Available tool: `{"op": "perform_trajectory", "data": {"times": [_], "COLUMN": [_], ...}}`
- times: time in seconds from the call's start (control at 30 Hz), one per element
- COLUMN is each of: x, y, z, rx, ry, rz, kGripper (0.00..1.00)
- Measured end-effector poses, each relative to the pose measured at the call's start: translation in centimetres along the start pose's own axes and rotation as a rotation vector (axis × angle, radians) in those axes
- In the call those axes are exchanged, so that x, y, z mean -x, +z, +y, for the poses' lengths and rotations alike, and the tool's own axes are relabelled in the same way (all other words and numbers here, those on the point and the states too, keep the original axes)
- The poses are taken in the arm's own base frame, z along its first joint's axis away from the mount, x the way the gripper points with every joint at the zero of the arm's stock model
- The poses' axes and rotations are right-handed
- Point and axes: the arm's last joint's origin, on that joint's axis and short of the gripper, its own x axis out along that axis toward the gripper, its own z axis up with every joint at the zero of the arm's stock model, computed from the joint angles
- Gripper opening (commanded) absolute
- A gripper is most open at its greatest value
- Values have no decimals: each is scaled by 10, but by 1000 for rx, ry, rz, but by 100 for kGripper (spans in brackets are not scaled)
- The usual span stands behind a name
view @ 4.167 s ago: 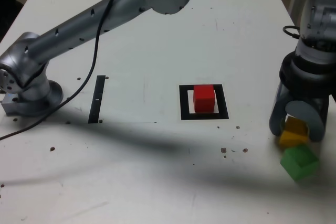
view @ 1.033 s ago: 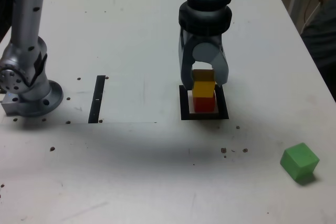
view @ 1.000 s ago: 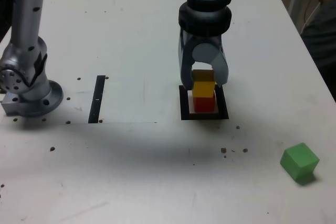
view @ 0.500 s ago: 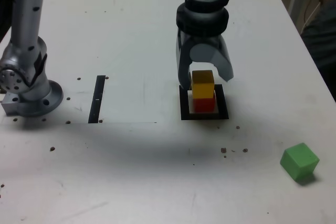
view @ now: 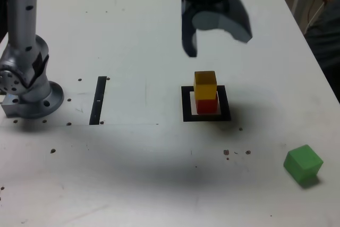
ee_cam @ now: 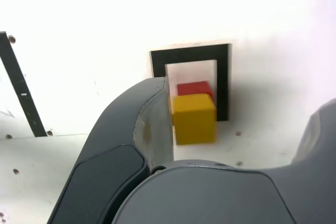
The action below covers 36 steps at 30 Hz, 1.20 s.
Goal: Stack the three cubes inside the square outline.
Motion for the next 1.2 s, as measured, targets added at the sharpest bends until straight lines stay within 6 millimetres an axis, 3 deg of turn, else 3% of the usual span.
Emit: {"op": "perform_trajectory", "data": {"times": [0.17,0.4,0.87,1.2], "x": [18,19,-8,-30], "y": [20,59,117,139], "z": [-16,-38,-72,-94], "rx": [-93,-212,-364,-398], "ry": [22,2,-87,-132], "rz": [-52,-98,-113,-113], "kGripper": [99,99,99,99]}}
